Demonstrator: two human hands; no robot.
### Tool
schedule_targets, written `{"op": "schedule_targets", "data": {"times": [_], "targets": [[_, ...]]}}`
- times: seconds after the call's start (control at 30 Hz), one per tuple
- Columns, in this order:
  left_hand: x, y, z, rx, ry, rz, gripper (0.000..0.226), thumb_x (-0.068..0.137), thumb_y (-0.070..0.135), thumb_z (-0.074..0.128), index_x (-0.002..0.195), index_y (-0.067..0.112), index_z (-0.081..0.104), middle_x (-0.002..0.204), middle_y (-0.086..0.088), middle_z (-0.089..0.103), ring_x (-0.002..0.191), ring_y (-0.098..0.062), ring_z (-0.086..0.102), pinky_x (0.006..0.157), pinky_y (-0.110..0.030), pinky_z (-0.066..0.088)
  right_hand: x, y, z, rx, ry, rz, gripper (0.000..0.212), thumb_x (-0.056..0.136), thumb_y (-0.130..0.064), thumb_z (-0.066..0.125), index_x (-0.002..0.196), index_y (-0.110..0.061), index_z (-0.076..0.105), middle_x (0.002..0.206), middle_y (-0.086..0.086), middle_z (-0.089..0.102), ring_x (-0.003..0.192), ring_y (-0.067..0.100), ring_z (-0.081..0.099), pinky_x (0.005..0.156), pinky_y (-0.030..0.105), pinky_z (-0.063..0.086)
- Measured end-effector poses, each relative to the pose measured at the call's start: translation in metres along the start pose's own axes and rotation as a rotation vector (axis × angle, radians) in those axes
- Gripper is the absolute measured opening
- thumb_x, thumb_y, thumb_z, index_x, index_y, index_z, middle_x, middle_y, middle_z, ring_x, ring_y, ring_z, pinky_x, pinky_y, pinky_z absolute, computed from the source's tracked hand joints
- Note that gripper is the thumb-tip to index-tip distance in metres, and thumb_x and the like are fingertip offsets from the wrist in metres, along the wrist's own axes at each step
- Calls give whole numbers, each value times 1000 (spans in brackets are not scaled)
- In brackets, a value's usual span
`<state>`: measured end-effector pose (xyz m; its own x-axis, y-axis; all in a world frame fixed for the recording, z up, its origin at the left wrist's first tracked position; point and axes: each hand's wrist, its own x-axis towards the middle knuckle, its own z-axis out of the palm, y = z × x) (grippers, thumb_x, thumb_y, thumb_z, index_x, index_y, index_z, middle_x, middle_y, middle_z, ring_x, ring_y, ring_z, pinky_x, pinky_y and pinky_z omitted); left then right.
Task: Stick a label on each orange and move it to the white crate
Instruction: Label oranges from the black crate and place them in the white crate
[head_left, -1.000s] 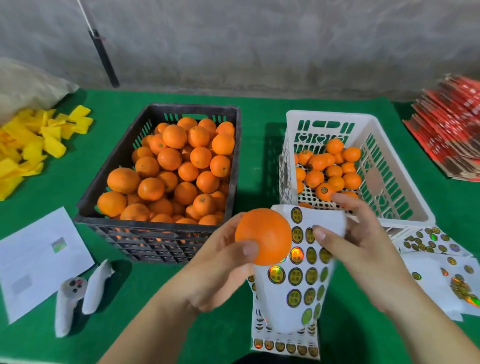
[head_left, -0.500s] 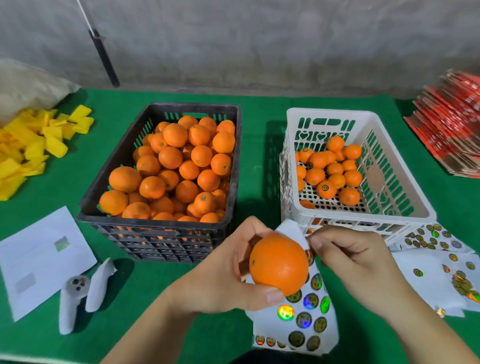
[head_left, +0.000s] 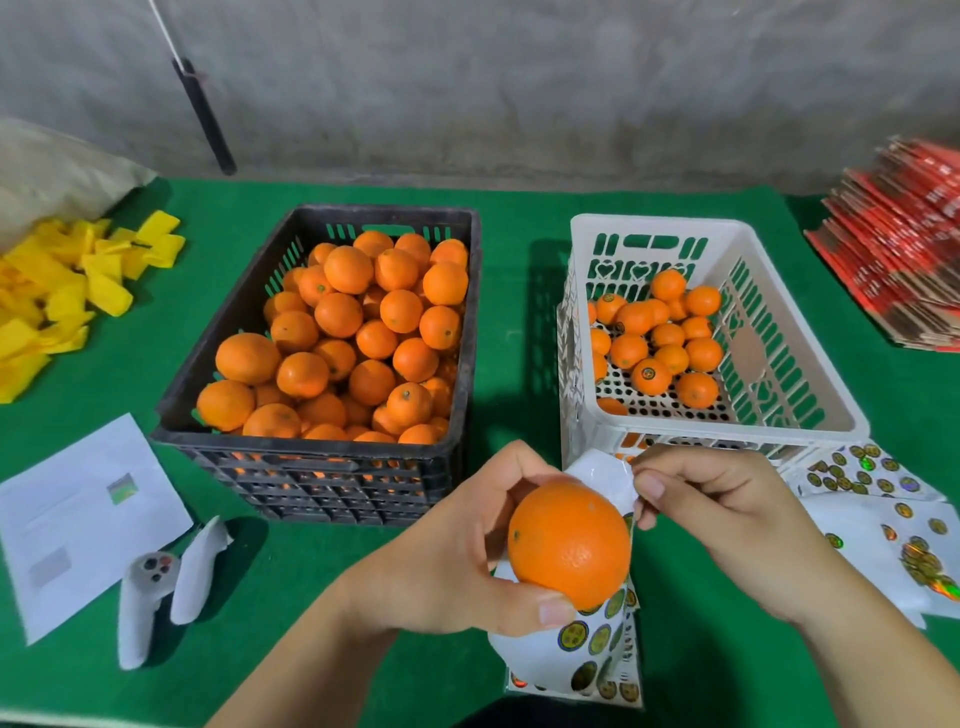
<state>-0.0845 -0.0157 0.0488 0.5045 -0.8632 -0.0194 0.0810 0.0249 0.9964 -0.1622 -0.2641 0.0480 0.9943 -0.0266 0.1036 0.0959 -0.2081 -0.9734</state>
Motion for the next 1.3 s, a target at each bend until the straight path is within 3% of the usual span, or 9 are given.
{"op": "schedule_targets", "data": {"times": [0.17, 0.3, 0.5, 0.63, 0.8, 0.93, 1.07, 1.17, 1.3], "targets": [[2, -6, -1, 29, 67, -6, 59, 79, 27, 85, 126, 27, 48, 127, 6, 60, 117, -25, 68, 85, -27, 56, -7, -19, 12, -308, 486, -264, 14, 100, -49, 64, 94, -47, 76, 82, -15, 73, 74, 0, 66, 73, 12, 50], [8, -13, 1, -22, 123, -36, 58, 79, 27, 87, 125, 18, 51, 119, -1, 66, 106, -20, 70, 84, -29, 54, -20, -22, 32, -690, 206, -567, 18, 101, -24, 68, 113, -16, 78, 110, -2, 69, 100, 18, 68, 82, 30, 53], [10, -24, 2, -74, 264, -114, 56, 70, 46, 90, 115, 29, 61, 117, -6, 71, 111, -26, 71, 90, -46, 60, -25, -12, 30, -874, 10, -449, 64, 99, -47, 68, 156, -27, 47, 137, -4, 48, 114, 19, 60, 80, 38, 58], [13, -21, 6, -78, 242, -111, 74, 66, 63, 90, 125, 28, 62, 123, -6, 72, 113, -26, 71, 90, -41, 60, -21, -6, 33, -813, 74, -357, 66, 95, -53, 71, 153, -38, 42, 142, -12, 38, 115, 15, 58, 77, 41, 61], [15, -17, 1, -144, 138, -87, 80, 75, 43, 90, 141, 14, 56, 134, -14, 67, 123, -37, 65, 104, -57, 52, -14, -12, 21, -716, 4, -419, 72, 90, -55, 72, 154, -37, 45, 147, -15, 42, 134, 15, 53, 99, 28, 52], [15, -28, -4, -85, 157, -73, 61, 96, 16, 75, 150, 30, 50, 141, -10, 65, 125, -35, 66, 107, -58, 51, 11, -17, -3, -602, 276, -350, 80, 81, -55, 79, 151, -32, 48, 139, -5, 47, 132, 13, 51, 109, 17, 41], [16, -26, -13, -51, 102, -42, 80, 103, 12, 66, 159, 50, 24, 145, -3, 63, 132, -28, 62, 107, -44, 53, 21, -7, -17, -419, 241, 77, 109, 80, -83, 62, 166, -44, 8, 168, -22, 16, 158, 10, 17, 127, 43, 20], [24, -18, -32, 105, 118, -17, 62, 102, 8, 65, 155, 30, 41, 140, -3, 67, 126, -26, 66, 98, -37, 58, 14, 11, -6, -213, -75, 232, 75, 77, -77, 71, 146, -61, 46, 154, -33, 45, 143, -5, 43, 120, 50, 38], [35, -11, -71, 65, 109, -45, 46, 103, 7, 61, 148, 14, 51, 134, -12, 69, 123, -33, 67, 98, -44, 58, 10, 25, 10, 22, 50, 201, 24, 94, -31, 74, 116, -39, 77, 115, -5, 80, 103, 15, 76, 86, 29, 61]]}}
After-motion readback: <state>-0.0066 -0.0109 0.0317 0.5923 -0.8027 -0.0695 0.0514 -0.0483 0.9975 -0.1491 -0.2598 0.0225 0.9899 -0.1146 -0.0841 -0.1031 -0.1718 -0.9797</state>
